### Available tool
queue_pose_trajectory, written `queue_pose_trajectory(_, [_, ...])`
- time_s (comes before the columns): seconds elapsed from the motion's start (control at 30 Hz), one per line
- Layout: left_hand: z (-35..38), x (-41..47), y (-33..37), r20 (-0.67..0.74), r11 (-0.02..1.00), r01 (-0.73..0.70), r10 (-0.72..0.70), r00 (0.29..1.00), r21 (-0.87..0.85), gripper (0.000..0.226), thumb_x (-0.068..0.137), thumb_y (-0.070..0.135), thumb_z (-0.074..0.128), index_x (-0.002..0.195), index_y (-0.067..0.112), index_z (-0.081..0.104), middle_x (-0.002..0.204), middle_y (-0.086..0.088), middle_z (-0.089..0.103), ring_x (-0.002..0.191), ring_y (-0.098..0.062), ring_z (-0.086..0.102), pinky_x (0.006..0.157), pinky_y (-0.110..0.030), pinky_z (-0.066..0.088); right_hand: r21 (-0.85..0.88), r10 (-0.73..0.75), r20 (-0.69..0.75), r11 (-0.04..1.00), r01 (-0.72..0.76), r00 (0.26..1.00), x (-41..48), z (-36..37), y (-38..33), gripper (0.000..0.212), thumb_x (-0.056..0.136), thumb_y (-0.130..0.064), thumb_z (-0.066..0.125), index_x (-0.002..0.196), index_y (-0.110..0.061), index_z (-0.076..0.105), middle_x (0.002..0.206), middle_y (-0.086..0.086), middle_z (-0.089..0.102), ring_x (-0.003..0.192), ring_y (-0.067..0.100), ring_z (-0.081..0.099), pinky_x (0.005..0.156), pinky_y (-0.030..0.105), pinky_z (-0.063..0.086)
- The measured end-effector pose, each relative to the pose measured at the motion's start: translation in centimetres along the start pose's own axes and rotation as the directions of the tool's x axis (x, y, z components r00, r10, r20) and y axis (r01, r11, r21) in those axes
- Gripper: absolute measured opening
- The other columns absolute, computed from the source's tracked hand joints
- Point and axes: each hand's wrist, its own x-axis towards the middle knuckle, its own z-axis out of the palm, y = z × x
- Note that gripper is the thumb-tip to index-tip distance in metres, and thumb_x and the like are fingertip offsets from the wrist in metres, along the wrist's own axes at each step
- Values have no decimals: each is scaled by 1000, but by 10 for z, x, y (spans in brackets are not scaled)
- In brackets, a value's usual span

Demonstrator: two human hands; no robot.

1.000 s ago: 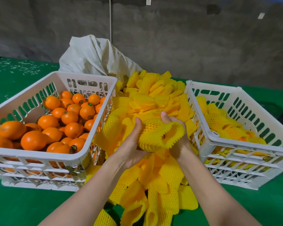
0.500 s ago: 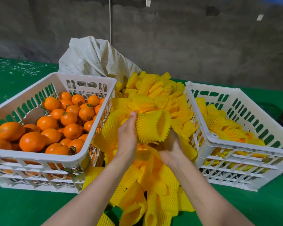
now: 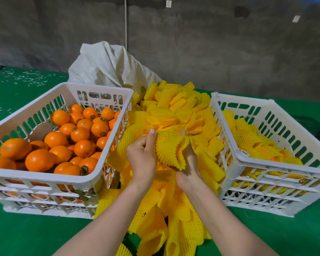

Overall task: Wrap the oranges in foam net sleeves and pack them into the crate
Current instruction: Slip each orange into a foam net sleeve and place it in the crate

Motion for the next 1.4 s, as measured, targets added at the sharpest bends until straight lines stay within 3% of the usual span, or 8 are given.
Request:
queue_pose_trajectory(0.23, [-2,6,-5,169,999,-26,30,985,-29,39,97,21,46,60,14,36,50,11,30,48,-2,27,48,-18,23,77,81,-67,994,-76,994,1,1,-9,34,95,-43,37,88,-22,63,91,7,65,84,24,59,76,34,43])
queue_pose_trajectory(0.67, [-11,6,-13,304,964,-249,211,929,92,34,98,11,38,64,4,44,54,-17,39,52,-21,33,50,-37,31,69,25,-97,997,-19,995,-7,7,-14,34,98,-28,36,117,-11,59,112,19,62,102,33,56,94,43,41])
queue_pose_trajectory(0.8, [-14,13,-4,422,981,189,-188,887,42,52,91,36,44,86,-14,56,81,-25,55,77,-28,45,69,-52,42,-220,-122,-110,971,95,986,-13,-1,-18,41,96,-35,43,80,-18,76,87,4,73,87,19,66,84,38,50])
queue_pose_trajectory(0.9, [-16,21,10,553,744,666,-576,602,49,43,92,54,43,93,19,67,92,-4,71,86,-22,67,75,-36,55,-542,-204,-64,829,138,977,-11,-14,-19,30,90,-56,40,109,-39,57,112,-13,59,116,14,49,97,36,40])
queue_pose_trajectory(0.97, [-12,19,15,640,736,663,-576,509,134,38,88,59,45,92,28,67,92,6,74,85,-13,71,74,-33,58,-668,-220,11,724,171,975,-9,-20,-20,43,92,-57,34,124,-35,54,120,-14,56,118,13,47,102,37,36])
queue_pose_trajectory(1.03, [-3,13,16,601,781,601,-565,566,168,35,88,56,51,93,25,67,98,2,74,93,-16,70,85,-36,56,-731,-268,2,658,184,963,-6,-24,-19,56,92,-59,31,124,-20,55,102,-12,58,98,8,52,96,39,39])
queue_pose_trajectory(1.23, [5,3,14,471,765,642,-587,658,57,32,92,51,49,81,25,63,60,13,69,67,-10,66,59,-27,49,-858,-625,68,362,365,778,-6,-29,-20,48,95,-32,49,54,-16,31,49,-4,29,49,14,27,54,33,21])
queue_pose_trajectory(1.4, [7,3,22,517,517,856,-736,437,13,33,88,52,53,92,20,64,63,-10,70,61,-27,64,59,-35,50,-658,-543,105,590,467,833,-2,-26,-25,51,93,-16,55,52,-18,25,48,-9,20,48,8,19,51,31,17])
